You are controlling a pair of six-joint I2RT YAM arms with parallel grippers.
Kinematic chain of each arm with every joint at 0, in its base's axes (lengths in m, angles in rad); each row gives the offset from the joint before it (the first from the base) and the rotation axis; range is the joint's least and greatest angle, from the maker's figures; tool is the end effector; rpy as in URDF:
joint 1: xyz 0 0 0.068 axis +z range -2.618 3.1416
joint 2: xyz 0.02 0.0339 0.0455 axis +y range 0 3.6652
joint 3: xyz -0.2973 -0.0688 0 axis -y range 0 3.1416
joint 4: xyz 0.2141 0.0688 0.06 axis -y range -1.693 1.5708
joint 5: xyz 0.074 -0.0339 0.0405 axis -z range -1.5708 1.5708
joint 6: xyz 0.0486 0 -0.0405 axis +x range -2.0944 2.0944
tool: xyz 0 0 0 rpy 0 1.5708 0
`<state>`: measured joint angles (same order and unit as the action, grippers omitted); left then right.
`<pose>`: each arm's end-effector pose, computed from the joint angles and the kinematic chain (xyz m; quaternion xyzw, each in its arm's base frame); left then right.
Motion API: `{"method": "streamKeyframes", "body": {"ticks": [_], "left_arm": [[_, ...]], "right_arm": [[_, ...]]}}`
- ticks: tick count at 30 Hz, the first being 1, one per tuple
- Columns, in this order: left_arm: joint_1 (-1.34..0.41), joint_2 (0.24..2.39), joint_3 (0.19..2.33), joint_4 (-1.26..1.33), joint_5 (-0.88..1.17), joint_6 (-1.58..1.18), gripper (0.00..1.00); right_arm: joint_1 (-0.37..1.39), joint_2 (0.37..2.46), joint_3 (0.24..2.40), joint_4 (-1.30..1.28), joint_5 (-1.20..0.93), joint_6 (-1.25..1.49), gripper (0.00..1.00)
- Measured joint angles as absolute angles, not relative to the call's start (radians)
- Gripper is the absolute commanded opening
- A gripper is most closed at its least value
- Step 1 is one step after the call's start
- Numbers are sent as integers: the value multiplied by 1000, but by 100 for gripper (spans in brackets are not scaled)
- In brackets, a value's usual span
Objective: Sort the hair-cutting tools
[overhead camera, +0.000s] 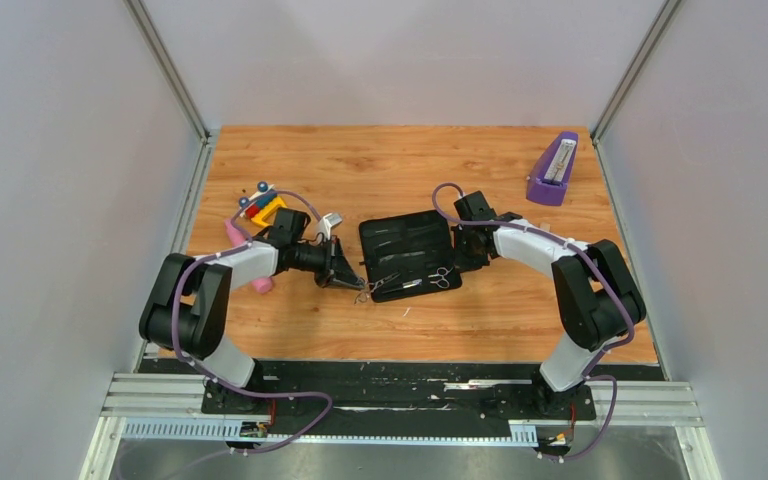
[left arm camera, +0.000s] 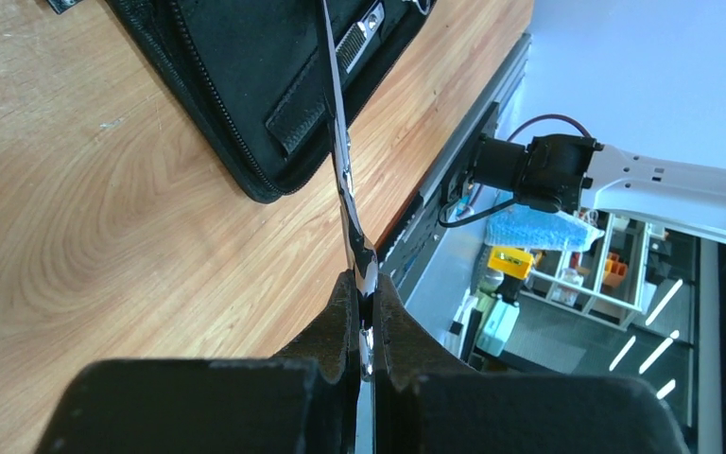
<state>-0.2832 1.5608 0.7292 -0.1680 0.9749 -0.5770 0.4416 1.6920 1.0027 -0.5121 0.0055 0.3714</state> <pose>0.2388 -0.1114 0.2078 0.0064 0.8579 -0.5123 0.0389 0.2746 0.1295 0.2044 -0.0340 0.9824 0.0701 0.1698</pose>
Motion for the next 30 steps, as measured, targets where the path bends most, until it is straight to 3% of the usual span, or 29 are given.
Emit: {"method": "streamKeyframes", "body": {"ticks": [7,10,17,30], "left_arm": [[-283,1614,735,-128,1021,-599,0],[-283,1635,752,-125,1028,-604,5],[-289,1700,819,-185,955,-578,37],[-294,1726,866,-310,697,-572,73]], "right_arm": [[441,1692,1002,-510,1,361,0],[440,1692,1001,-508,-1,357,0],[440,1689,995,-500,-6,348,0],[437,1680,980,-481,-12,345,0]]}}
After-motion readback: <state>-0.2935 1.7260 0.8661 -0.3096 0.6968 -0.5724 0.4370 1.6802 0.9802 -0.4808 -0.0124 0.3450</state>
